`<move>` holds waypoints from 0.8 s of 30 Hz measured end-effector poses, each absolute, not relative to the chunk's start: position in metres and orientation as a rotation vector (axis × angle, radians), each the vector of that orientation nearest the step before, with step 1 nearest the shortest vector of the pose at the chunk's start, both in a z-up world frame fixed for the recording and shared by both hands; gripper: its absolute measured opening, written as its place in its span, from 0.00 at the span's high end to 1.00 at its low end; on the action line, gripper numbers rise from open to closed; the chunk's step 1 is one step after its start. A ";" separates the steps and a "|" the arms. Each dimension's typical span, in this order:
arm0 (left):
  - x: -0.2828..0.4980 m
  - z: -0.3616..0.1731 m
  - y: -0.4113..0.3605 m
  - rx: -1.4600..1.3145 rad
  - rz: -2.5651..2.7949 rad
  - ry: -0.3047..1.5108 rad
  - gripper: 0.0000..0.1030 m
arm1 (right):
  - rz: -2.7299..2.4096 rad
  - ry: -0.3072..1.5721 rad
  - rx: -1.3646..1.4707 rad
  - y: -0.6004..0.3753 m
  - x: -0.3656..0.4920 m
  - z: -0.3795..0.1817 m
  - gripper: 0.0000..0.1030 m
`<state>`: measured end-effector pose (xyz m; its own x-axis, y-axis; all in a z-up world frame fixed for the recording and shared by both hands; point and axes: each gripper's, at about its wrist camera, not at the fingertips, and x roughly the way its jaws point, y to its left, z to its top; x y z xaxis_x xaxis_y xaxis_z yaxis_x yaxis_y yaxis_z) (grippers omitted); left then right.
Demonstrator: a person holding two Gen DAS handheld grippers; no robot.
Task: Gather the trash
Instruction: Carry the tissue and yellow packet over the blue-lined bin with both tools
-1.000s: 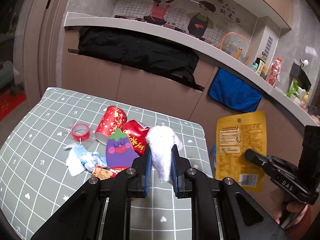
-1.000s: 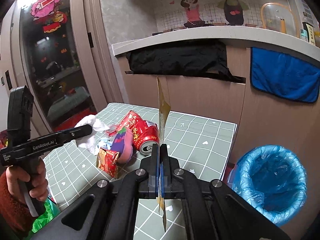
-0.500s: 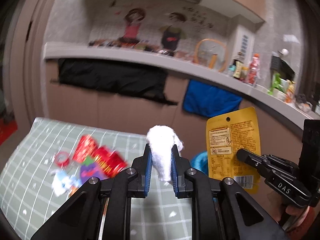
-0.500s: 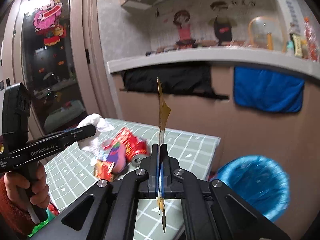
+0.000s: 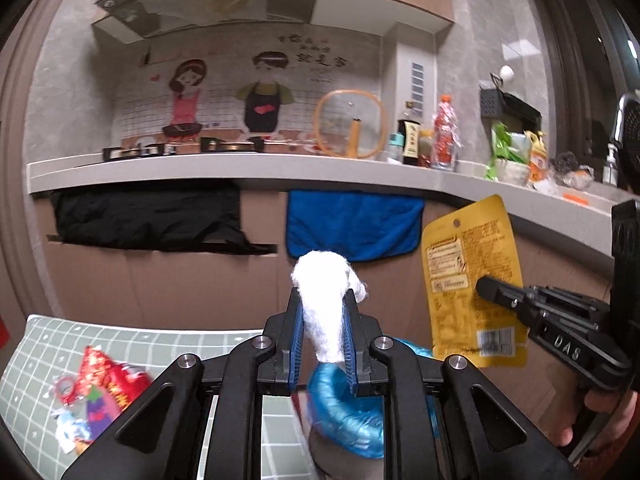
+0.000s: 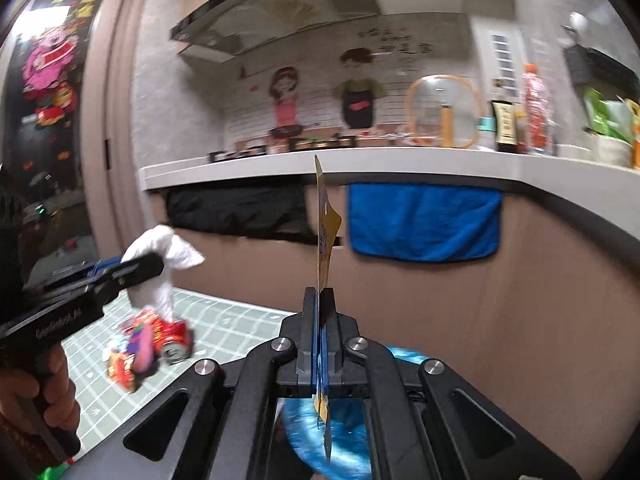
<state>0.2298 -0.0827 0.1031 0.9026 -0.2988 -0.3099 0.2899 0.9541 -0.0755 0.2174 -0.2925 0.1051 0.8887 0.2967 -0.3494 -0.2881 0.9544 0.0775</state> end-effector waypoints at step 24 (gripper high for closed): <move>0.327 0.003 -0.162 -0.027 -0.405 0.608 0.83 | 0.208 0.522 0.151 -0.361 0.285 0.017 0.99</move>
